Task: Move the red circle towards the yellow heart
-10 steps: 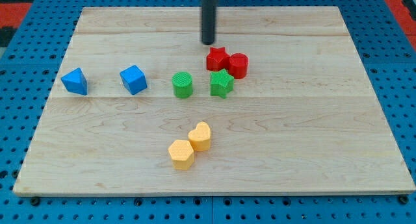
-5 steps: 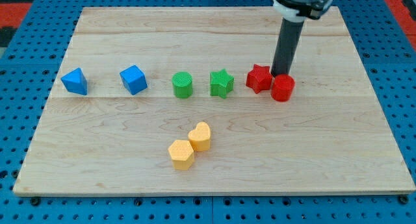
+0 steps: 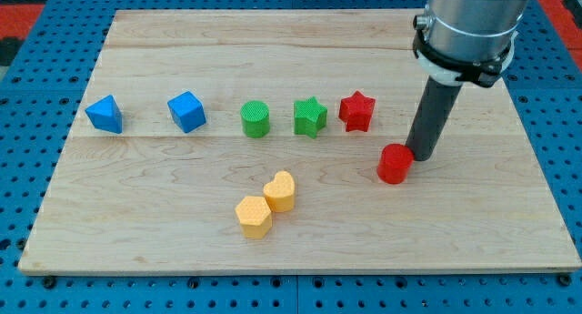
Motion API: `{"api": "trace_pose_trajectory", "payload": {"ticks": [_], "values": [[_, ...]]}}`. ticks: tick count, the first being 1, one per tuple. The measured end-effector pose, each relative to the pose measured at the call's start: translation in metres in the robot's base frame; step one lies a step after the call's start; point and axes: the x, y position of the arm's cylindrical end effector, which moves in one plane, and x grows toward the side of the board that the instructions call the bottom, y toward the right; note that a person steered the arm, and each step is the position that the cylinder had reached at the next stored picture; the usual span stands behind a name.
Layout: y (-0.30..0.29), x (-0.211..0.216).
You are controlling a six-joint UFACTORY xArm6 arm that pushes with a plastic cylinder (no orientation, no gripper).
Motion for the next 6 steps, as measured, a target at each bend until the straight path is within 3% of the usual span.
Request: {"api": "trace_pose_trajectory", "payload": {"ticks": [1,2,5,6], "values": [[0.055,0.018],[0.042,0.019],[-0.136,0.020],[-0.141,0.019]]}}
